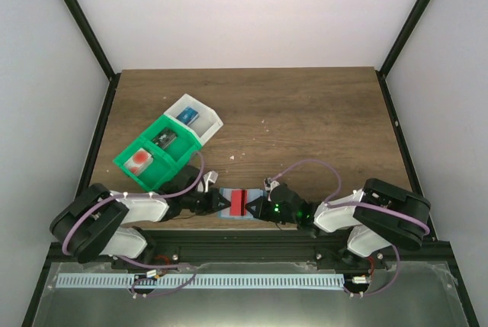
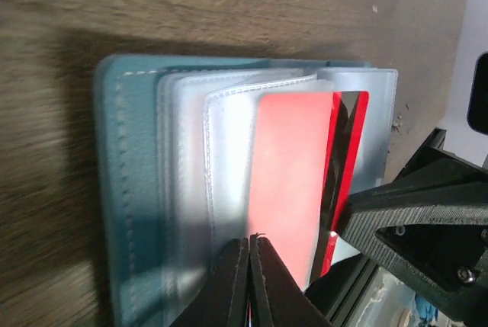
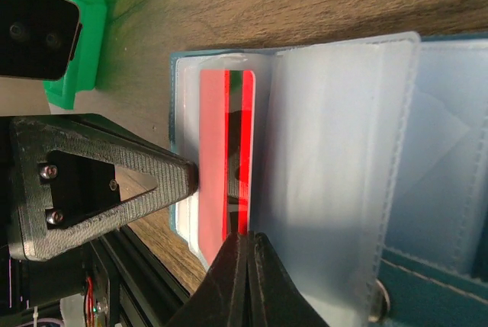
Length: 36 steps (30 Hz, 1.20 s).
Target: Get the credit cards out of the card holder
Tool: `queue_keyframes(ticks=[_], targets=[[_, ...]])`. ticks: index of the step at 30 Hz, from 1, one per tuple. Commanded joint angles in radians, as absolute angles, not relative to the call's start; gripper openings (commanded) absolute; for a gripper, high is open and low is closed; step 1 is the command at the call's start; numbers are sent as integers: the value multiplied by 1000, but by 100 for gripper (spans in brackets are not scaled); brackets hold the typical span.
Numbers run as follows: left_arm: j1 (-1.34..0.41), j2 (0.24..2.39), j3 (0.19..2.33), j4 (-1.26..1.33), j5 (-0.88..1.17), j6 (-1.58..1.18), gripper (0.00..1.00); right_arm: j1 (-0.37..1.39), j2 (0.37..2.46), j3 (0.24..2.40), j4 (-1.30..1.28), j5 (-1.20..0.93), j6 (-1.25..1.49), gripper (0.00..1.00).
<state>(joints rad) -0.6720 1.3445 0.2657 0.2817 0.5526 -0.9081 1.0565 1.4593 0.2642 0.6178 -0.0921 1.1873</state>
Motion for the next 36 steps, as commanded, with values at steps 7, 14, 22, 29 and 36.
queue_keyframes(ticks=[7, 14, 22, 29, 36], targets=[[-705, 1443, 265, 340, 528, -904, 4, 1045, 1476, 267, 636, -88, 1192, 7], [-706, 1444, 253, 326, 511, -895, 4, 1031, 1509, 266, 671, -106, 1199, 11], [-705, 1443, 251, 322, 506, -896, 4, 1025, 1503, 244, 709, -113, 1204, 1], [-705, 1439, 263, 300, 489, -886, 4, 1024, 1417, 208, 645, -70, 1202, 1], [-706, 1443, 286, 295, 491, -885, 4, 1025, 1287, 206, 510, -11, 1195, 0]])
